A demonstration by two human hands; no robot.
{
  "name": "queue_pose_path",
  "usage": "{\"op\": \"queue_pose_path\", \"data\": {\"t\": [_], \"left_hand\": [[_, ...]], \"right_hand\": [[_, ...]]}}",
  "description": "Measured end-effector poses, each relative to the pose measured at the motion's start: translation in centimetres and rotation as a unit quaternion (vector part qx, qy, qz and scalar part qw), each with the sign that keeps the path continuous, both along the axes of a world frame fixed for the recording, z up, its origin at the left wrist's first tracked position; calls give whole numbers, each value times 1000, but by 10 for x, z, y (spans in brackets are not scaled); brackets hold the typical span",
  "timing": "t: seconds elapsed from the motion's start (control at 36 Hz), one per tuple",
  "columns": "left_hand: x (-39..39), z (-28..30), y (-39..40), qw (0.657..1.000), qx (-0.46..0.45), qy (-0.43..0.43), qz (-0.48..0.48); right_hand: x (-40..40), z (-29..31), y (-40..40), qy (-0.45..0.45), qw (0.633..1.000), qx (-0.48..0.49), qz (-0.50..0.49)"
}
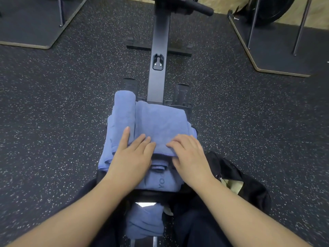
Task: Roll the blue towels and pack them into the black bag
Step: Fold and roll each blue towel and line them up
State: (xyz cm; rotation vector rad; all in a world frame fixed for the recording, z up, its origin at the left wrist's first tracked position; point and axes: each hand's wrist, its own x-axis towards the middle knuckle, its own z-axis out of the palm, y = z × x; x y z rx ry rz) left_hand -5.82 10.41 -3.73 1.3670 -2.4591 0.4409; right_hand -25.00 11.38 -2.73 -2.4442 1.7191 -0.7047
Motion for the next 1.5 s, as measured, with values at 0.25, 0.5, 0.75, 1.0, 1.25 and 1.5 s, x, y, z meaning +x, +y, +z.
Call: {"op": "queue_pose_path", "data": {"t": [0.25,0.5,0.75,1.0,1.25,1.5], "left_hand": [[7,13,2,998,-26,2,62],[2,12,-3,995,-43,18,85],[0,9,-4,993,-52,28,100],[-4,11,-3,991,-41,47,120],[-5,12,-2,997,-27,29,68],[-6,8,-3,996,-37,-29,80]], "right_hand": [[-24,13,-6,-51,998,29,-13],[-24,9,-9,-53,995,79,-21],[-17,23,-7,-65,984,151,-73],[-14,10,-8,-51,990,73,-108],[-8,8,-9,7,998,-48,-29],[-1,5,-6,35,999,-2,-41]]}}
